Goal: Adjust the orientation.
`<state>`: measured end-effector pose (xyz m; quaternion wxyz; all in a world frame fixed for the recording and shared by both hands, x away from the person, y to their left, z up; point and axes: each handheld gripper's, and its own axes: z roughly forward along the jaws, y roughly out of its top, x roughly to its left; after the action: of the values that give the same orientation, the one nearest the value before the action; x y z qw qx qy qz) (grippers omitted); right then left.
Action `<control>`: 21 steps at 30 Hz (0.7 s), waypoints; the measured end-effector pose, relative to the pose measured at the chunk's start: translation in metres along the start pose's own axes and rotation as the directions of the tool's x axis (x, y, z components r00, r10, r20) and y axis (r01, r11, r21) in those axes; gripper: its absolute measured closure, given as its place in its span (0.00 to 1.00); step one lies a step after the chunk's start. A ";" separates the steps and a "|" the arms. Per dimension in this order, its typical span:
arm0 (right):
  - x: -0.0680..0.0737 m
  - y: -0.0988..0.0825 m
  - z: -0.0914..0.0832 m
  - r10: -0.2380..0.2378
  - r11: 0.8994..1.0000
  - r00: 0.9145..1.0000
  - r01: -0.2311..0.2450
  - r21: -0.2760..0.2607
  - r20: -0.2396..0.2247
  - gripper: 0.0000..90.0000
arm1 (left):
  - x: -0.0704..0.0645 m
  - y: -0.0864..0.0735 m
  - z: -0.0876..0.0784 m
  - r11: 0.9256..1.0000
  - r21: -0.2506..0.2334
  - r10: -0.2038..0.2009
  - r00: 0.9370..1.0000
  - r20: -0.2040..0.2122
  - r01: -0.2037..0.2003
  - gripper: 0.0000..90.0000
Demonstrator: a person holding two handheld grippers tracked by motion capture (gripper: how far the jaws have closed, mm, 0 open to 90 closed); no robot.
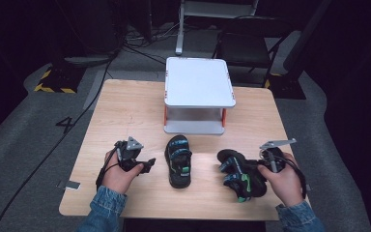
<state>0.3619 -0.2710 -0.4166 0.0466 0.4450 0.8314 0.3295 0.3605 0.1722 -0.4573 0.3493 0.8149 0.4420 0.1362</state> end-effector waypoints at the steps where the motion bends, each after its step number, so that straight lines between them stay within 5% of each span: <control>1: 0.005 0.004 0.007 -0.010 1.000 1.000 0.010 0.003 -0.011 0.73 | 0.001 -0.004 -0.004 1.000 -0.004 -0.011 1.000 -0.005 0.011 0.32; 6: 0.011 0.014 0.020 -0.043 0.999 0.999 0.043 0.004 -0.026 0.73 | 0.005 -0.011 -0.011 1.000 -0.010 -0.027 0.999 -0.023 0.027 0.32; 12: -0.010 0.012 0.021 -0.006 1.000 1.000 0.006 -0.022 0.019 0.72 | 0.005 -0.015 -0.014 1.000 -0.006 -0.028 0.999 -0.030 0.028 0.32; 13: -0.016 0.011 0.022 0.020 0.999 0.999 -0.019 -0.035 0.040 0.65 | 0.004 -0.016 -0.014 1.000 -0.005 -0.027 0.999 -0.025 0.027 0.32; 20: -0.028 0.008 0.024 0.032 0.996 0.993 -0.023 -0.086 0.112 0.56 | 0.006 -0.017 -0.013 0.999 0.002 -0.034 0.999 -0.031 0.035 0.32; 21: -0.030 0.008 0.021 -0.007 0.993 0.971 0.034 -0.111 0.240 0.53 | 0.006 -0.017 -0.013 0.999 0.000 -0.033 0.999 -0.030 0.033 0.32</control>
<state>0.3930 -0.2804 -0.4350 0.1750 0.4695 0.8041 0.3199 0.3463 0.1888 -0.4598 0.3448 0.8055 0.4605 0.1425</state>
